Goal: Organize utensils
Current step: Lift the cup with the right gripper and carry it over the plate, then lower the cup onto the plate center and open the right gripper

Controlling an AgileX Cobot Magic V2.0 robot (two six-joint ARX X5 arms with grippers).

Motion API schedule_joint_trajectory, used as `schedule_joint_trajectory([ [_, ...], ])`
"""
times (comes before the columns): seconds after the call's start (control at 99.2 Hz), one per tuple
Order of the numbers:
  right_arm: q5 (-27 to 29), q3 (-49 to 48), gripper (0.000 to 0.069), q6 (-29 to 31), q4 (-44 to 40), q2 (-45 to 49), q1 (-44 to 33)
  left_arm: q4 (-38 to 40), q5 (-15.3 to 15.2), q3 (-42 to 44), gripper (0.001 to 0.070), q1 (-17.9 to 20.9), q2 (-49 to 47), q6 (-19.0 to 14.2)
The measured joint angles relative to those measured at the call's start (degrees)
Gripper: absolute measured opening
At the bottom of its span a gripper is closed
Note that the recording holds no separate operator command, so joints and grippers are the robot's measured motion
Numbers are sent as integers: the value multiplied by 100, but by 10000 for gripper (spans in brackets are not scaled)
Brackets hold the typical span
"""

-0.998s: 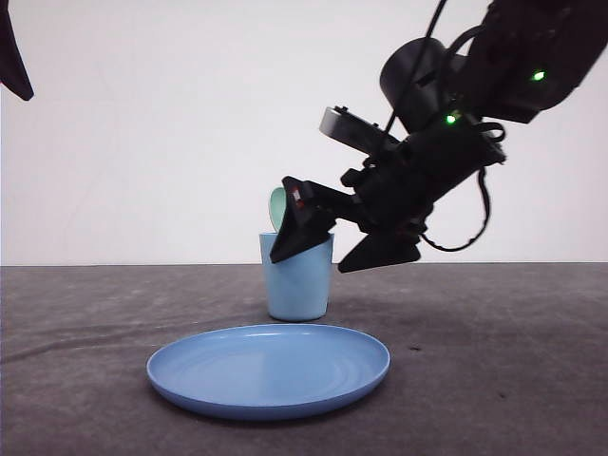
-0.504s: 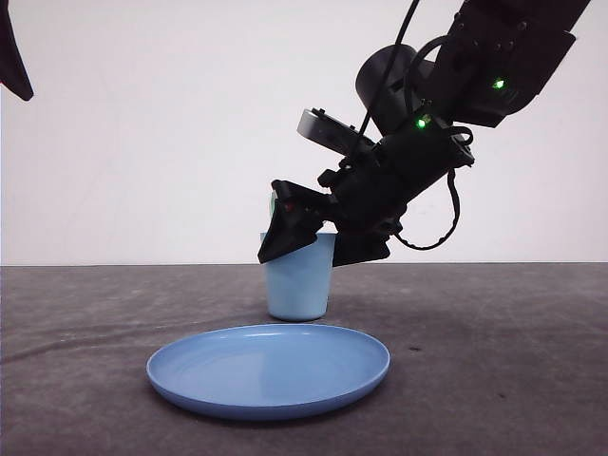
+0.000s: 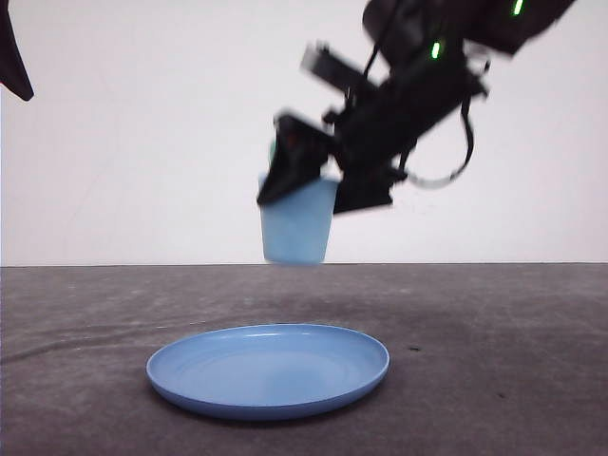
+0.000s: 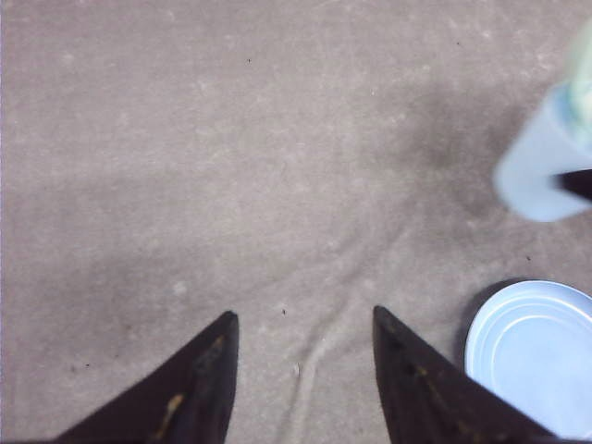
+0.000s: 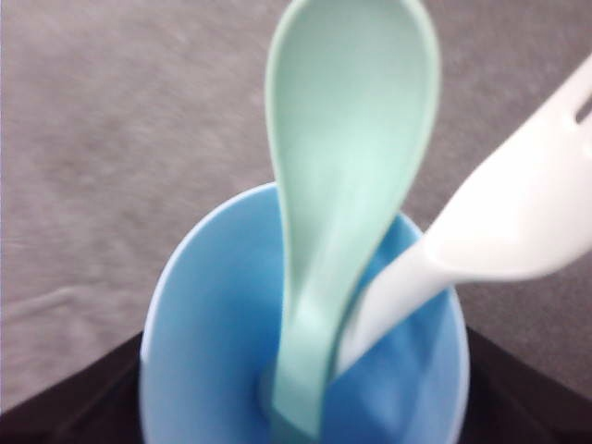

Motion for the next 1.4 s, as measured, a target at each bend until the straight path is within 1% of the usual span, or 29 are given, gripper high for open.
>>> schedule_joint_trajectory([
  [0.091,0,-13,466,2,-382,-317,111,2,0,0,272,0,0,13],
  [0.323,42,-658,466,2,-380,-1335,514,7,0,0,272,0,0,13],
  [0.454,354,-1086,466,7,-378,-1823,789,4,0,0,272,0,0,13],
  [0.595,643,-1545,466,68,-385,-2105,1110,4,0,0,272,0,0,13],
  [0.716,796,-1810,466,140,-280,-2103,1340,2,0,0,272,0,0,13],
  [0.898,1174,-2028,466,151,-105,-1958,1620,2,0,0,272,-2,0,13],
  [1.109,1191,-2061,466,151,435,-1572,1679,4,0,0,272,0,0,13],
  [1.402,1191,-2063,466,151,616,-852,1679,2,-2,0,272,0,0,13],
])
